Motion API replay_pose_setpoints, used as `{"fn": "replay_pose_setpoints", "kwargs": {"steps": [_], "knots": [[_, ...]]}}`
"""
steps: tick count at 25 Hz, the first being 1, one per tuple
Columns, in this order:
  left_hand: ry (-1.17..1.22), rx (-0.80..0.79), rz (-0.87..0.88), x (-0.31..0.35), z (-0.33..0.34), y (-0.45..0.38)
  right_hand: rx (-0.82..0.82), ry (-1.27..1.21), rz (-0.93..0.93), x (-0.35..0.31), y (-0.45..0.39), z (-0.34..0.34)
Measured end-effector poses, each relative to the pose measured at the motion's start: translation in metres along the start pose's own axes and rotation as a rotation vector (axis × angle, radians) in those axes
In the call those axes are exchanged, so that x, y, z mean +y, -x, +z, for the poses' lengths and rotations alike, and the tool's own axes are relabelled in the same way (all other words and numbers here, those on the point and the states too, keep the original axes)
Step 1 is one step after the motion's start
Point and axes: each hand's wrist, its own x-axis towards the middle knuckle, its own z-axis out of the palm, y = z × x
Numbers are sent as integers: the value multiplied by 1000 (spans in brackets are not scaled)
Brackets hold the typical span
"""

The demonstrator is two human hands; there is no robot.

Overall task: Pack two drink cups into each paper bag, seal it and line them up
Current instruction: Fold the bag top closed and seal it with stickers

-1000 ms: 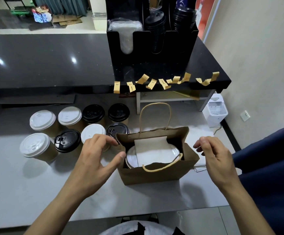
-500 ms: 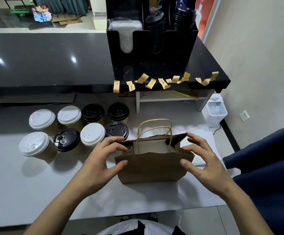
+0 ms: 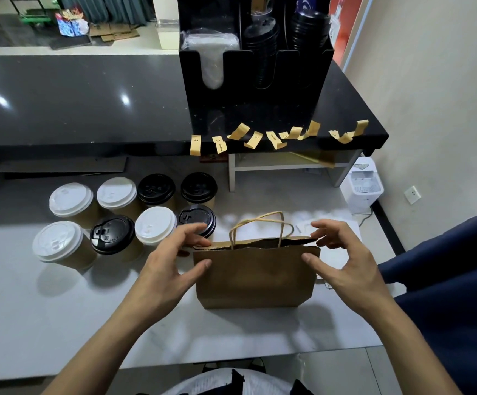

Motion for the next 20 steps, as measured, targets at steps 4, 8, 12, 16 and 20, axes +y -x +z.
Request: {"fn": "replay_pose_setpoints", "kwargs": {"steps": [4,8,12,16,20], "knots": [[-20,17,32,-7,2,-1,-2,10,-43,3,-4,0],[76,-3,-47,-14,5,-3,-1,-13,-42,5,-6,2],[71,49,-14,-16,8,-3,-4,-7,-73,5,-9,2],[74,65,-9,-18,9,-2,-41,-15,-61,9,-12,-1],[278,28,-99,-24,10,0,-63,-60,-63,10,-16,-1]]}}
